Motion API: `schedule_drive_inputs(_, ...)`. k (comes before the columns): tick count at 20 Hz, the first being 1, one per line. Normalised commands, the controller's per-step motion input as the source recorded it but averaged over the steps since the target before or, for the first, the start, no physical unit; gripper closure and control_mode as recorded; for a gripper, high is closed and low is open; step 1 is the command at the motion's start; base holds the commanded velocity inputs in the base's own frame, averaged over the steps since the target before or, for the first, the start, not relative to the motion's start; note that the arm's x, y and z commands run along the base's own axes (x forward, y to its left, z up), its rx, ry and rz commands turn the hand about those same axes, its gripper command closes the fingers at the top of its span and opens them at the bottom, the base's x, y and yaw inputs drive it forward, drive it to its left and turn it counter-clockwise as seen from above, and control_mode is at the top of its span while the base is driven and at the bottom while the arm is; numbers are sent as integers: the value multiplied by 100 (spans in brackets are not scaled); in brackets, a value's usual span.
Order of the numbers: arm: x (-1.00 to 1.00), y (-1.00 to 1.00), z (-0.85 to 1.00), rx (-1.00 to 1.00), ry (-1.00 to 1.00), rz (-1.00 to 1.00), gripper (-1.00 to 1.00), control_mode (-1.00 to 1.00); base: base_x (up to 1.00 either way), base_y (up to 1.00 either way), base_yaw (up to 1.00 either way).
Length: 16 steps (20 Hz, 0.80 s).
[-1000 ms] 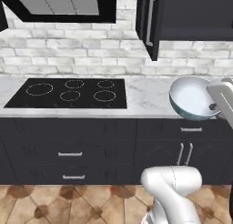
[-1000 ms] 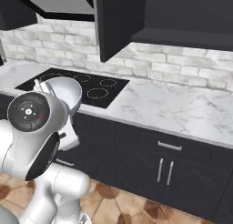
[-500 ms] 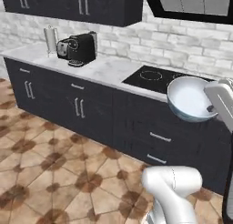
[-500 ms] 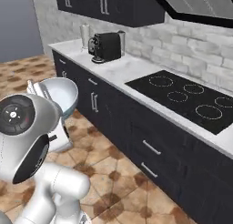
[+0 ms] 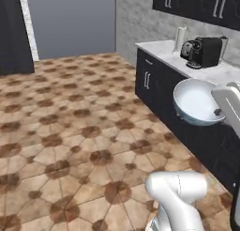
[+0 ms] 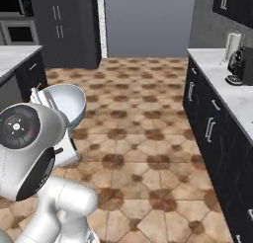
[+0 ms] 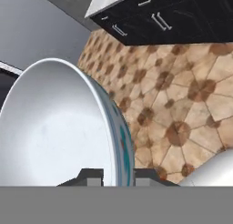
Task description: Take the smaller bowl and place it next to the appetizer plate on the dining counter , and place the larger bowl next to the plate with cooked food.
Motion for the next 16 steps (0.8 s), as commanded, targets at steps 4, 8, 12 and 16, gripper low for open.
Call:
schedule_drive_inputs(4,0,0,0,0,0,0,100,100,41,0,99)
schedule_drive_inputs(8,0,0,0,0,0,0,100,100,46,0,98)
schedule_drive_inputs(12,0,0,0,0,0,0,100,100,39,-84,55)
schedule_drive_inputs(16,0,0,0,0,0,0,100,100,38,-100,38)
